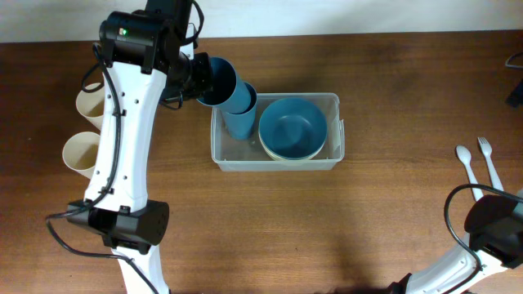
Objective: Pack container
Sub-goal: 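Lower the second blue cup into the first cup and release, then raise the left gripper and move it left toward the cream cups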
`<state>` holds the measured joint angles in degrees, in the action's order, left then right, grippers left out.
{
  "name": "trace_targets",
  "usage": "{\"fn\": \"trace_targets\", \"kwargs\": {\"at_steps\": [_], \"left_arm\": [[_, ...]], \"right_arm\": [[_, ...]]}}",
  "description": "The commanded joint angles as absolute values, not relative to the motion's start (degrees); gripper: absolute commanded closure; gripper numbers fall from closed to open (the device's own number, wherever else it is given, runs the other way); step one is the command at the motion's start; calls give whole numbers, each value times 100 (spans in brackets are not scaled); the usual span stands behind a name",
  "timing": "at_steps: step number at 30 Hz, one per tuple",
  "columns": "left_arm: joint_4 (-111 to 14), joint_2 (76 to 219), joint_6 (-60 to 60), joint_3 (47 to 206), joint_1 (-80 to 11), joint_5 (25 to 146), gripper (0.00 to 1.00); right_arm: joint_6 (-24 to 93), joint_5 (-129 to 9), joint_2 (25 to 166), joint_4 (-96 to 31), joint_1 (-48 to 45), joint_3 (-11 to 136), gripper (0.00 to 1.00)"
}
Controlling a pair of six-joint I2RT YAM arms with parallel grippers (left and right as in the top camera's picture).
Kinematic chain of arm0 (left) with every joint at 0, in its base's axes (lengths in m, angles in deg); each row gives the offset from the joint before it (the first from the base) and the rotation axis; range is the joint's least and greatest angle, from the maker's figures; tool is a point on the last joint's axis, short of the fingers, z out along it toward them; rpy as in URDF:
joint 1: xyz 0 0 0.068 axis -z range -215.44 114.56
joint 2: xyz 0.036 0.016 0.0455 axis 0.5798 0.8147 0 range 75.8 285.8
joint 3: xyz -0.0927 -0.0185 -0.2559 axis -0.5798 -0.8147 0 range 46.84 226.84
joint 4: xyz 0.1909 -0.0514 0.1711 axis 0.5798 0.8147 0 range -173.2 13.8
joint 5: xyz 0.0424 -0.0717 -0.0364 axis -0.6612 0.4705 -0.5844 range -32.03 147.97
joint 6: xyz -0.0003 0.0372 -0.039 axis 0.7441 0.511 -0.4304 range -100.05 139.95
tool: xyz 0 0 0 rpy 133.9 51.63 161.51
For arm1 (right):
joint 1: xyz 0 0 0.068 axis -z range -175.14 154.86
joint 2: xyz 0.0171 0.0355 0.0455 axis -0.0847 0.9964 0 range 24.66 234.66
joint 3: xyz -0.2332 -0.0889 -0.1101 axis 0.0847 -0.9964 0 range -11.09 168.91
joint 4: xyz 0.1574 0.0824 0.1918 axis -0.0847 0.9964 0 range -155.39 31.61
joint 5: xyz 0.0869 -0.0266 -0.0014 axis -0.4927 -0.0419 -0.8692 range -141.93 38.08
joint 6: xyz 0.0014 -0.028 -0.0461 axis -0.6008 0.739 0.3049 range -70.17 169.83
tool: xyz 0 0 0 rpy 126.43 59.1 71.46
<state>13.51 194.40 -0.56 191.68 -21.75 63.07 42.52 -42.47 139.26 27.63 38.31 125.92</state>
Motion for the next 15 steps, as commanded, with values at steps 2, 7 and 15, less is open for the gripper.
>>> {"fn": "trace_targets", "kwargs": {"at_steps": [2,7,15], "left_arm": [[1351,19401,33,19148,-2210,6263,91],[1351,19401,36,19148,-2210,6239,87],[1163,19401,29,19148,-2212,6163,82]], "right_arm": [[4252,-4158,13946,2760,3831,12568,0],[4252,-4158,13944,2760,3831,12568,1],[4252,-4158,13946,2760,3831,12566,1]]}}
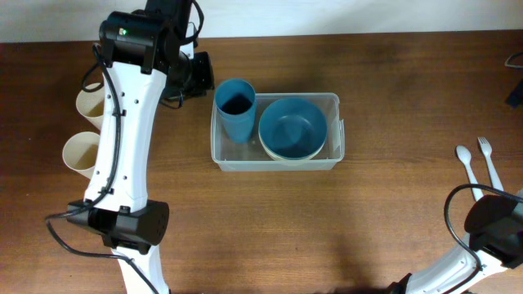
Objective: Pack container
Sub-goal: 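Raise the left gripper and move it left toward the cream cups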
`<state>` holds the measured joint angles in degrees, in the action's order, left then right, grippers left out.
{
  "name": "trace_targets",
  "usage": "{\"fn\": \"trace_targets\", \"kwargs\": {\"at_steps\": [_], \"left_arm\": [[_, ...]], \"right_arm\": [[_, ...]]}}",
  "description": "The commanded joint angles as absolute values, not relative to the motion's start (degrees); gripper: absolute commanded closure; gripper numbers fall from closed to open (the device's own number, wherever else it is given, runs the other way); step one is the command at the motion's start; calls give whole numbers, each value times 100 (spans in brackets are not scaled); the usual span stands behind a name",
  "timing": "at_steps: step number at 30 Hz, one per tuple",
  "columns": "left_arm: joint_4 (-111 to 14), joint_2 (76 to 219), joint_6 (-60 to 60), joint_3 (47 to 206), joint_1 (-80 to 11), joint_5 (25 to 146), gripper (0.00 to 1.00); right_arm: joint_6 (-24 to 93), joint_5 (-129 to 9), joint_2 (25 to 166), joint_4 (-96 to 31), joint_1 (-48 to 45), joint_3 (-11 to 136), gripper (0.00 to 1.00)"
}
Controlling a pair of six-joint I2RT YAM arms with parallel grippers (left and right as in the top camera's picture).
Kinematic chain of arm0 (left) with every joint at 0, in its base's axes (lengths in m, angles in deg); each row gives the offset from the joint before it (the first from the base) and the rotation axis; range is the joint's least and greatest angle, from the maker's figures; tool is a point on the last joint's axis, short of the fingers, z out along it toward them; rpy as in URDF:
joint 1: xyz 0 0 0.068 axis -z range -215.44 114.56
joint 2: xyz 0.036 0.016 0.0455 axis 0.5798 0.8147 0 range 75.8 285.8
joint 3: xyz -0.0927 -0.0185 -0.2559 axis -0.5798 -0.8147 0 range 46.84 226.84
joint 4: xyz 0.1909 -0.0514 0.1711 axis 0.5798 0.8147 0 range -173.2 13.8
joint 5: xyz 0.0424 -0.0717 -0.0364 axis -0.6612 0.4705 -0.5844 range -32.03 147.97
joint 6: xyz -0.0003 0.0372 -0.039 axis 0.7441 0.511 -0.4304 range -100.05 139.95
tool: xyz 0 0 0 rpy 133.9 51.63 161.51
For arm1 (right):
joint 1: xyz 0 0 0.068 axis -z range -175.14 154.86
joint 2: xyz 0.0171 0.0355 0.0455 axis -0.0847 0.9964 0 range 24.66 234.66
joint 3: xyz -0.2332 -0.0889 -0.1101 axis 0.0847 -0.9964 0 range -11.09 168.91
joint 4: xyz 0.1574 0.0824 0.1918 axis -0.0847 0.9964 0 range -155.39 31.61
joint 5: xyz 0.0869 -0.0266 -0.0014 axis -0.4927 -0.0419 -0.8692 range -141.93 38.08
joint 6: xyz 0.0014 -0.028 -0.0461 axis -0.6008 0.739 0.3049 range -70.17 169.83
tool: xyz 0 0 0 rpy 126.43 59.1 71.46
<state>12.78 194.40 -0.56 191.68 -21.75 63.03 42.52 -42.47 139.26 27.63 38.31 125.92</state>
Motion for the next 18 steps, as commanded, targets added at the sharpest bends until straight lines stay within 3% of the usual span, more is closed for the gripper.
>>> {"fn": "trace_targets", "kwargs": {"at_steps": [1,12,16,18], "left_arm": [[1101,19399,29,19148,-2212,6128,78],[1077,19268,-345,19266,-2887,5800,43],[1351,19021,-703,19281,-3521,5496,13],[1351,18918,-703,19281,-3750,5496,3]], "right_arm": [[4252,-4158,13946,2760,3831,12568,1],[4252,-4158,13946,2760,3831,12568,1],[4252,-4158,13944,2760,3831,12568,1],[4252,-4158,13944,2760,3831,12568,1]]}}
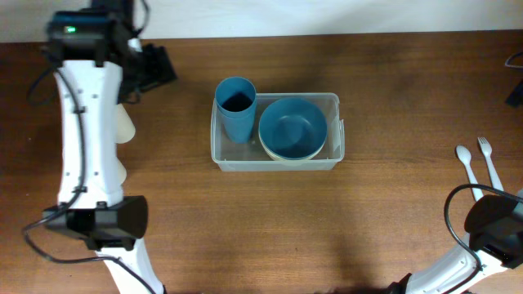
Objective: Pack container
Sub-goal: 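Raise the left gripper and move it left toward the cream cups, then grasp the rim of the front cream cup with the left gripper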
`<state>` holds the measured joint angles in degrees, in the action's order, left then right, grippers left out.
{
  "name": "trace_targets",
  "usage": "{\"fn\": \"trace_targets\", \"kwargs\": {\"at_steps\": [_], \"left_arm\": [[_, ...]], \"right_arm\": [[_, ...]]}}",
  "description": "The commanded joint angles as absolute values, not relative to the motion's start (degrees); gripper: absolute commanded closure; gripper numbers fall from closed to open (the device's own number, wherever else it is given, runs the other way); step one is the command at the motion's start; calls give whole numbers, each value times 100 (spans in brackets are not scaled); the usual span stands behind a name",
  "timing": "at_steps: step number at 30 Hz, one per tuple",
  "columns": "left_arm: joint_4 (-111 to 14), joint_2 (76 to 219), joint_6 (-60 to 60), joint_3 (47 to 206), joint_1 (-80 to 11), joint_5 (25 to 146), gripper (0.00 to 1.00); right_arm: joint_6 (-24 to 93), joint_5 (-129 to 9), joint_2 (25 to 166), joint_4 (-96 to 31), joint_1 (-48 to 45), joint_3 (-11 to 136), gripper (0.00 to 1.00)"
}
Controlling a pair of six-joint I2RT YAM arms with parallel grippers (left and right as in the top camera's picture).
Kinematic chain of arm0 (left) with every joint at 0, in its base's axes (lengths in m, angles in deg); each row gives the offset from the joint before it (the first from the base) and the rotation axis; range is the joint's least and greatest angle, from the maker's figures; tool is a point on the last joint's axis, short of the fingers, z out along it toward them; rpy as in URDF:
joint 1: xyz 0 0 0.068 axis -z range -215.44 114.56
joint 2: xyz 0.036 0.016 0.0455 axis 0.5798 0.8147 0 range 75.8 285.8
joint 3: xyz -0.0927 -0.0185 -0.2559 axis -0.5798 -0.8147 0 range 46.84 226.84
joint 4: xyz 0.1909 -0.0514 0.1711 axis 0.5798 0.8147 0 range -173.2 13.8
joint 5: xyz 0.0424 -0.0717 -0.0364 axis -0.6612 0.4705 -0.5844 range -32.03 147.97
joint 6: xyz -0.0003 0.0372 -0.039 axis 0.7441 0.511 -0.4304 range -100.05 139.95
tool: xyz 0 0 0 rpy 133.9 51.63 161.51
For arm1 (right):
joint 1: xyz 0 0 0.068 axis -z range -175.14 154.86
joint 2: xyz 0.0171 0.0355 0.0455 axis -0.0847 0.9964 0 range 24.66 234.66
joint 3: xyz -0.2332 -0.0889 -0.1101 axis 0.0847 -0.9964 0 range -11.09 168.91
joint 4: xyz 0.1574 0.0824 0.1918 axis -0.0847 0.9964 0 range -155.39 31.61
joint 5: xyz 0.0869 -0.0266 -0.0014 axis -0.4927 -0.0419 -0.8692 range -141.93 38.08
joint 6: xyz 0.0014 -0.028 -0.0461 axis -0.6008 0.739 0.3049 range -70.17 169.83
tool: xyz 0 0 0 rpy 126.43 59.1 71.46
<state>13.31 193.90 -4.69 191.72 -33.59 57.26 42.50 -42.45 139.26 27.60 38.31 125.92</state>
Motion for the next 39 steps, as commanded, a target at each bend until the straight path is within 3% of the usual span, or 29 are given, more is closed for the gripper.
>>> {"fn": "trace_targets", "kwargs": {"at_steps": [1,8,13,19,27,39], "left_arm": [[1351,18872,-703,19281,-3864,5499,1],[1351,18833,637,19200,-4124,5326,1],[1344,18868,678,18995,-4126,4399,0],[1351,18931,687,18678,-4271,4384,0],[1351,18931,584,18162,-4312,5888,0],[1353,18909,418,17229,-4456,5949,0]], "right_arm": [[4252,-4158,13946,2760,3831,12568,1],[4252,-4158,13944,2760,3831,12568,1],[4252,-4158,13946,2763,3831,12568,1],[4252,-4158,13946,2760,3831,12568,1],[4252,-4158,13944,2760,3831,12568,1],[4252,-4158,13944,2760,3831,12568,1]]}}
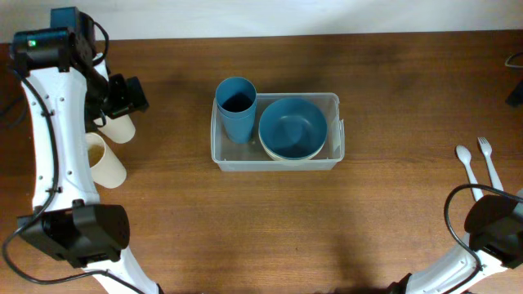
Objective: Pack container
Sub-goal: 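Grasp the rim of the front cream cup with the left gripper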
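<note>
The clear plastic container (274, 166) sits mid-table. Inside it, a blue cup (235, 106) stands upright at the left end and a blue bowl (292, 129) rests on a pale bowl at the right. Two cream cups lie at the far left, one (122, 129) above the other (107, 166). My left gripper (129, 95) hovers just above the upper cream cup. It looks open, with nothing in it. The right gripper is out of view; only the base of the right arm (493, 229) shows at the bottom right.
A white spoon (464, 160) and a white fork (489, 160) lie side by side near the right edge. My white left arm (57, 163) runs along the left side, next to the cream cups.
My left gripper has gone from the upper left of the container down and further left, and now hangs over the upper cream cup. The container's contents have not moved.
First my left gripper held a tilted blue cup over another blue cup in the container. Then the cup stood nested in the container and the gripper was off it. After that the gripper was away to the left, and now it is at the cream cups.
</note>
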`<state>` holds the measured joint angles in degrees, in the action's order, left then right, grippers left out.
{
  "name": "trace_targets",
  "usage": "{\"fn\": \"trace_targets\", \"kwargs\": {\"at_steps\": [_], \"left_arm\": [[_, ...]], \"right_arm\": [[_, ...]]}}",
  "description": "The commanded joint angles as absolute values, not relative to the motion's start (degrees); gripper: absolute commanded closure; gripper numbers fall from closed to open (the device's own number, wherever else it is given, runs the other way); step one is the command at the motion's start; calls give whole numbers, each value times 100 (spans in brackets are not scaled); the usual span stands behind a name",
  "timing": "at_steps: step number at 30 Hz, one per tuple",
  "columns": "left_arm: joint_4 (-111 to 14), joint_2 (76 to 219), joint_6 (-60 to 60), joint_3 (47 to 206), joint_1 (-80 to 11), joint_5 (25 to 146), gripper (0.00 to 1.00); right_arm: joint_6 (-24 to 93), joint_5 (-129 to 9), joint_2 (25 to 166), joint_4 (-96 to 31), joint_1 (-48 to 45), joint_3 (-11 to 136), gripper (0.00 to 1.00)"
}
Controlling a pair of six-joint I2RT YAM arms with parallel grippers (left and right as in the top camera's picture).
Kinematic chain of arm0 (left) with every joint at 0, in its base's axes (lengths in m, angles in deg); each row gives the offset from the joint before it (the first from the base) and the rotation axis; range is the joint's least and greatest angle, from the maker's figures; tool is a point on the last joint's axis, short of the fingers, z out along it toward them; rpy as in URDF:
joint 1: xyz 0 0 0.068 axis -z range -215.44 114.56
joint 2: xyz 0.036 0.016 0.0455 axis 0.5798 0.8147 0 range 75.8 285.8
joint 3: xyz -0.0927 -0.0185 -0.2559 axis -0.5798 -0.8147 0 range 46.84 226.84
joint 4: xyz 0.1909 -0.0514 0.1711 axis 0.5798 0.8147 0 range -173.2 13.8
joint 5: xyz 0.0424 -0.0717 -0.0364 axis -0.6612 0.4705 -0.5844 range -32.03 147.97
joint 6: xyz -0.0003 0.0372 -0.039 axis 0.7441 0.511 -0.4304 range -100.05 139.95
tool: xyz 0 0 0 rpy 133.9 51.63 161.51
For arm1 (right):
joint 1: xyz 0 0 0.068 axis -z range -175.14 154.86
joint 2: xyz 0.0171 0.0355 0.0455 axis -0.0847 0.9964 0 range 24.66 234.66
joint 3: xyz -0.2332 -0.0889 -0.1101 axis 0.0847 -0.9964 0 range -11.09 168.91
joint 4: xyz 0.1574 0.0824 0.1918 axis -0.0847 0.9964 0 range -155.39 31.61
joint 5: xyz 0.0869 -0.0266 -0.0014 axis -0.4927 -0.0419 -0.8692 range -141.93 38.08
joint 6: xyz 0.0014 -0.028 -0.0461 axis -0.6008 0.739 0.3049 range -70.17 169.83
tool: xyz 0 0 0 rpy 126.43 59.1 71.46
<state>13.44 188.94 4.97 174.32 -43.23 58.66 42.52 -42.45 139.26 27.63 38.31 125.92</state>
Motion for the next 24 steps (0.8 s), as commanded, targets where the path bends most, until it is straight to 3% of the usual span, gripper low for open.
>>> {"fn": "trace_targets", "kwargs": {"at_steps": [1,11,24], "left_arm": [[1353,18905,418,17150,-4505,5951,0],[1353,18741,783,16499,-4988,5907,0],[1353,18743,1050,16346,-4985,5300,0]], "right_arm": [[4252,-4158,13946,2760,3831,12568,1],[4252,-4160,13946,2760,3831,12568,1],[4252,-4158,13944,2760,3831,12568,1]]}}
